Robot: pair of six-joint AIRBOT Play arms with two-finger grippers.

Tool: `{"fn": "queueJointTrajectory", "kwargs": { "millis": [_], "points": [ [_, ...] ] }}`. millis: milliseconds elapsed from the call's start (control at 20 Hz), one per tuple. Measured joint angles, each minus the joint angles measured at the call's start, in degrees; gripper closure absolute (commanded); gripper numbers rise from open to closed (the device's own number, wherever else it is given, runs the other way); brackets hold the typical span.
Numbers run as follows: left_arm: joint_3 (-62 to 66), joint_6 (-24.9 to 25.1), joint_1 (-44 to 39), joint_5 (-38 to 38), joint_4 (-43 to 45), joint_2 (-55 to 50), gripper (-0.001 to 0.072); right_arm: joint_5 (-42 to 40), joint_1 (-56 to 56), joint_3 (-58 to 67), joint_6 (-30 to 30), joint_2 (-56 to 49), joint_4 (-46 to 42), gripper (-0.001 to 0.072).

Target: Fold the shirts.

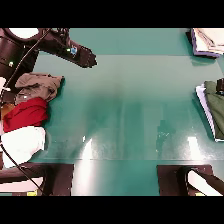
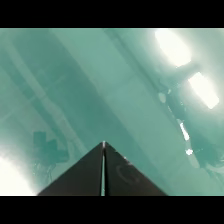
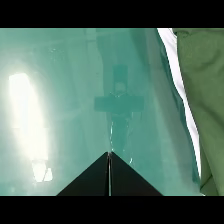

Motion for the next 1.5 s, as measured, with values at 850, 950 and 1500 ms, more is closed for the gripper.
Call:
{"fn": "queueJointTrajectory", "kwargs": {
  "millis": [850,950,1500],
  "points": [
    [0.00,0.11,0.46,3.41,2.38,0.07,-0.0002,-0.22,0.11,0.02,0.00,0.00,0.09,0.0690],
    [-0.02,-2.67,1.77,5.42,10.91,0.00,-0.0003,-0.24,0.11,0.00,0.00,0.00,0.07,0.0690],
    [-23.02,-22.10,21.88,14.71,32.11,-4.37,-0.0003,-0.26,0.11,0.00,0.00,0.00,0.11,0.0691]
  ]
}}
